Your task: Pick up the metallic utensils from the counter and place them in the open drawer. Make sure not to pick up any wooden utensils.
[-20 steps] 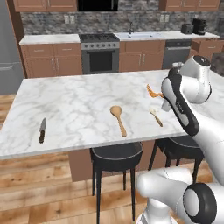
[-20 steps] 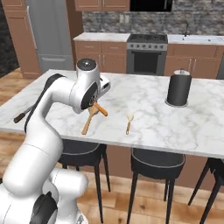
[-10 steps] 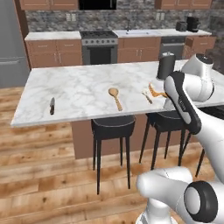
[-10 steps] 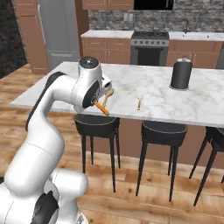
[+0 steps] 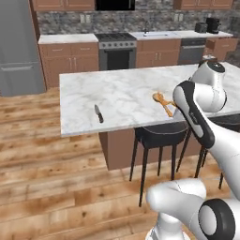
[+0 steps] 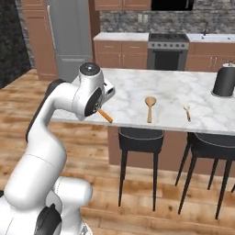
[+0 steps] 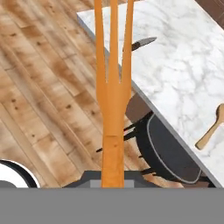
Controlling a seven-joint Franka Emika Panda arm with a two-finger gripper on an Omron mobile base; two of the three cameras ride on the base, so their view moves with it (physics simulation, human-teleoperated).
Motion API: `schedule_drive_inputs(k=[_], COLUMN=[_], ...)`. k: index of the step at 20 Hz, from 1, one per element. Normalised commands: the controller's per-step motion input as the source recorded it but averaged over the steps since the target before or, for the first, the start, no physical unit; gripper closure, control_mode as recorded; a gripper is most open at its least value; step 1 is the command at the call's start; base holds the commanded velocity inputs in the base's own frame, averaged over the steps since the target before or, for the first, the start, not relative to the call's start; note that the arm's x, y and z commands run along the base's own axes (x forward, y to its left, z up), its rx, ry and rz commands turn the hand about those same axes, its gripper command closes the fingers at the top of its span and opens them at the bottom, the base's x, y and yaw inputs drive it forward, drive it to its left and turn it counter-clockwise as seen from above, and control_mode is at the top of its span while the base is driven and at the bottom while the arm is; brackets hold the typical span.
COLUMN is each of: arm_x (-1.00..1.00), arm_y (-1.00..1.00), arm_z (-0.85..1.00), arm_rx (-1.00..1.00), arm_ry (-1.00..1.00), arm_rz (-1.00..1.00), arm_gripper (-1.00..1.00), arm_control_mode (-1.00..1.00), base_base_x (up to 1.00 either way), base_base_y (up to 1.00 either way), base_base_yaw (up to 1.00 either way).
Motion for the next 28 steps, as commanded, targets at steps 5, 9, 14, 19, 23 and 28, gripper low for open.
schedule_drive_inputs(k=[5, 9, 14, 19, 23, 28], arm_x=[0.00, 0.00, 0.00, 0.00, 0.00, 0.00], arm_y=[0.00, 0.00, 0.00, 0.00, 0.00, 0.00], arm_z=[0.00, 0.00, 0.00, 0.00, 0.00, 0.00], arm_rx=[0.00, 0.00, 0.00, 0.00, 0.00, 0.00], arm_ry=[0.00, 0.00, 0.00, 0.00, 0.00, 0.00], arm_rz=[0.00, 0.00, 0.00, 0.00, 0.00, 0.00], arm_gripper=[1.00, 1.00, 1.00, 1.00, 1.00, 1.00], arm_control_mode=[1.00, 1.00, 1.00, 1.00, 1.00, 1.00], base_base_x=[0.57, 0.65, 0.58, 0.52, 0.50, 0.65], base_base_y=[1.00, 1.00, 1.00, 1.00, 1.00, 1.00], base_base_yaw=[-0.17, -0.18, -0.17, -0.16, -0.17, -0.24])
